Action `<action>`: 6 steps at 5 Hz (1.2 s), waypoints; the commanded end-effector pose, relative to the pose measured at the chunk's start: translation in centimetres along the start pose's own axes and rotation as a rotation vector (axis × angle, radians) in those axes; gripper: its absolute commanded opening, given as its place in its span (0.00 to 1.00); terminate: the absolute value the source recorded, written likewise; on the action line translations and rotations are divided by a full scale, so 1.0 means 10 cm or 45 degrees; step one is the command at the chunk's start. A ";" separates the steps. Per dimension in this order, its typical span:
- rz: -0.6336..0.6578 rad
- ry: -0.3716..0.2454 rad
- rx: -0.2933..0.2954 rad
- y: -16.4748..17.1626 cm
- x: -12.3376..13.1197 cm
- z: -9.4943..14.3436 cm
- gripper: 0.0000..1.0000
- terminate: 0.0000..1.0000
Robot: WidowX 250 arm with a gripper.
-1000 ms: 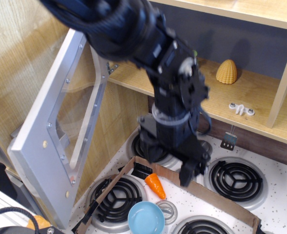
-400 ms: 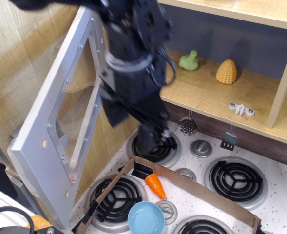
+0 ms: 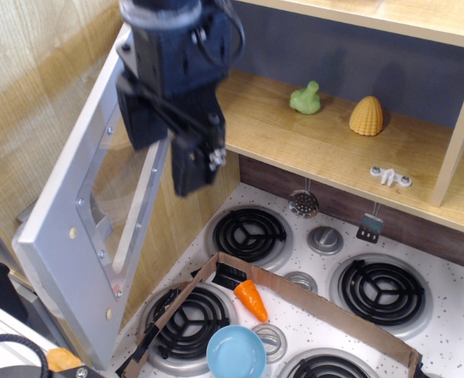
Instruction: Close microwave
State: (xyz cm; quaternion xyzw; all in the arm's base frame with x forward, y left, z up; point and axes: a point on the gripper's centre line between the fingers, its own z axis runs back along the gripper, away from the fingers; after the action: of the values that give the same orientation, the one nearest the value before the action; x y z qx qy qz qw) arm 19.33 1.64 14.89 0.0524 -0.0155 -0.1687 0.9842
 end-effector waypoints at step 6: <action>-0.091 0.085 0.222 0.55 -0.58 0.32 1.00 0.00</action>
State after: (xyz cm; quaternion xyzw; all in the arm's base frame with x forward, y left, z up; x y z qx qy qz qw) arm 15.12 8.54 17.75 0.1358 0.0113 -0.1988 0.9705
